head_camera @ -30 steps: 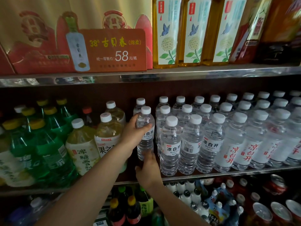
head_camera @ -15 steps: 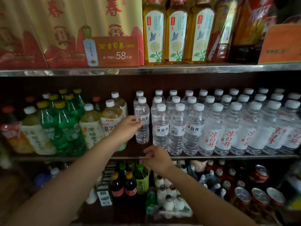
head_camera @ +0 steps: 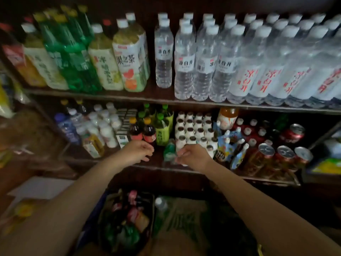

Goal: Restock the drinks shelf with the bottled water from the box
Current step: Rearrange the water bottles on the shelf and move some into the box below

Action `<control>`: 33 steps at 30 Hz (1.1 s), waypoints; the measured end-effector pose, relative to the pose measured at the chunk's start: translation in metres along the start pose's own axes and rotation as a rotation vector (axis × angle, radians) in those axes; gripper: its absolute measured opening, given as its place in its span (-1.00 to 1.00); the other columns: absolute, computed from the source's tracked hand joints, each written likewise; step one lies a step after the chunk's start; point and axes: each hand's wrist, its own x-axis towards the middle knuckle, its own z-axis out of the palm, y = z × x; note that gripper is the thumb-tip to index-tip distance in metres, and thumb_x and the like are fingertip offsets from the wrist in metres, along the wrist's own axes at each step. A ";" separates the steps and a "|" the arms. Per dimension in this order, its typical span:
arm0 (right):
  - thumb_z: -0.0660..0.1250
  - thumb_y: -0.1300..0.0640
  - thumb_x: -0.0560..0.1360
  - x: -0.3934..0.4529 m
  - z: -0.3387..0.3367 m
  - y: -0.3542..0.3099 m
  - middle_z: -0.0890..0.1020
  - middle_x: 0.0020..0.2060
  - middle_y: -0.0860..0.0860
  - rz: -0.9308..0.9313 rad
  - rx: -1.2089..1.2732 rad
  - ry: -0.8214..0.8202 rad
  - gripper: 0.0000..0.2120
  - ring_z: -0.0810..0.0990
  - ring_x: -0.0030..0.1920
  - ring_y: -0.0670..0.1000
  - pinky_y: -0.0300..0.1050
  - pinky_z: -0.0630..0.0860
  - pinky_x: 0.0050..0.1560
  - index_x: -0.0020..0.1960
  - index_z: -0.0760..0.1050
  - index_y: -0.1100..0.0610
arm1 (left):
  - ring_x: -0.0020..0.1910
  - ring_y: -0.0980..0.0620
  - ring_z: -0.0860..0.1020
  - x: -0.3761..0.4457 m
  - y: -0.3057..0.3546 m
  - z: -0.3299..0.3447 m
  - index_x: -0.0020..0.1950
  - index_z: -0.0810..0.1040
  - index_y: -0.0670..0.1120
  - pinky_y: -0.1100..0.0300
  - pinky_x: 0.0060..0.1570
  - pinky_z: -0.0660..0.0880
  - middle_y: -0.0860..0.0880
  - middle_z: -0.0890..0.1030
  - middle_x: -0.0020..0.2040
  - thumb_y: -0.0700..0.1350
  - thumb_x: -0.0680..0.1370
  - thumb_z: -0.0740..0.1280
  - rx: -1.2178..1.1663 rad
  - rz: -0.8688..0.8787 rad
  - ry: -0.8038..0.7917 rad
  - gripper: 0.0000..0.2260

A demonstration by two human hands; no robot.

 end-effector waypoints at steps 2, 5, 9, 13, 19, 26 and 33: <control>0.52 0.12 0.38 0.004 0.024 0.027 0.63 -0.17 0.04 0.068 0.020 -0.028 -0.85 0.62 -0.04 0.03 -0.12 0.54 0.01 -0.15 0.56 0.09 | 0.07 -0.01 0.58 0.012 -0.030 0.019 0.17 0.52 -0.08 0.20 -0.02 0.46 -0.07 0.57 0.21 -0.08 0.60 0.26 -0.025 -0.055 -0.015 -0.82; 0.53 0.09 0.37 0.016 0.066 0.077 0.66 -0.05 0.05 0.167 0.027 -0.107 -0.80 0.63 0.02 0.02 -0.11 0.56 0.09 -0.06 0.59 0.11 | 0.07 0.02 0.55 0.032 -0.085 0.054 0.27 0.48 -0.09 0.18 0.06 0.42 -0.05 0.58 0.17 -0.06 0.55 0.35 -0.048 -0.111 -0.074 -0.69; 0.52 0.09 0.40 0.036 0.123 0.144 0.64 -0.03 0.02 0.268 -0.027 -0.200 -0.72 0.60 0.08 0.01 -0.17 0.51 0.03 0.06 0.61 0.17 | 0.21 -0.02 0.51 0.057 -0.164 0.100 0.35 0.41 -0.03 0.11 0.15 0.47 -0.04 0.50 0.29 -0.10 0.44 0.48 -0.118 -0.259 -0.203 -0.49; 0.52 0.11 0.38 0.061 0.189 0.216 0.61 0.12 0.03 0.362 -0.027 -0.257 -0.63 0.55 0.18 0.01 -0.21 0.47 0.08 0.14 0.59 0.20 | 0.34 -0.07 0.42 0.089 -0.248 0.142 0.45 0.32 -0.07 0.06 0.25 0.43 -0.08 0.41 0.39 -0.21 0.41 0.50 -0.196 -0.316 -0.179 -0.34; 0.55 0.07 0.33 0.110 0.259 0.298 0.55 0.19 0.01 0.384 -0.046 -0.312 -0.38 0.54 0.13 -0.01 -0.20 0.49 0.01 0.33 0.44 0.09 | 0.39 -0.07 0.36 0.150 -0.335 0.184 0.49 0.25 -0.03 0.09 0.28 0.34 -0.06 0.36 0.44 -0.22 0.36 0.53 -0.216 -0.259 -0.040 -0.23; 0.57 0.15 0.30 0.185 0.318 0.375 0.51 0.23 0.08 0.364 -0.111 -0.282 -0.07 0.55 0.15 0.09 0.02 0.57 0.13 0.51 0.10 0.02 | 0.47 0.03 0.24 0.236 -0.402 0.231 0.52 0.06 0.18 -0.06 0.44 0.23 0.08 0.22 0.52 0.01 0.23 0.61 -0.147 -0.134 0.021 0.02; 0.62 0.20 0.19 0.244 0.370 0.430 0.29 0.46 -0.01 0.241 0.143 -0.289 0.18 0.25 0.45 0.09 0.09 0.30 0.41 0.53 -0.09 -0.19 | 0.22 0.18 0.50 0.276 -0.436 0.269 0.38 0.36 0.08 0.14 0.29 0.43 0.17 0.54 0.18 -0.12 0.26 0.60 -0.303 0.092 0.134 -0.25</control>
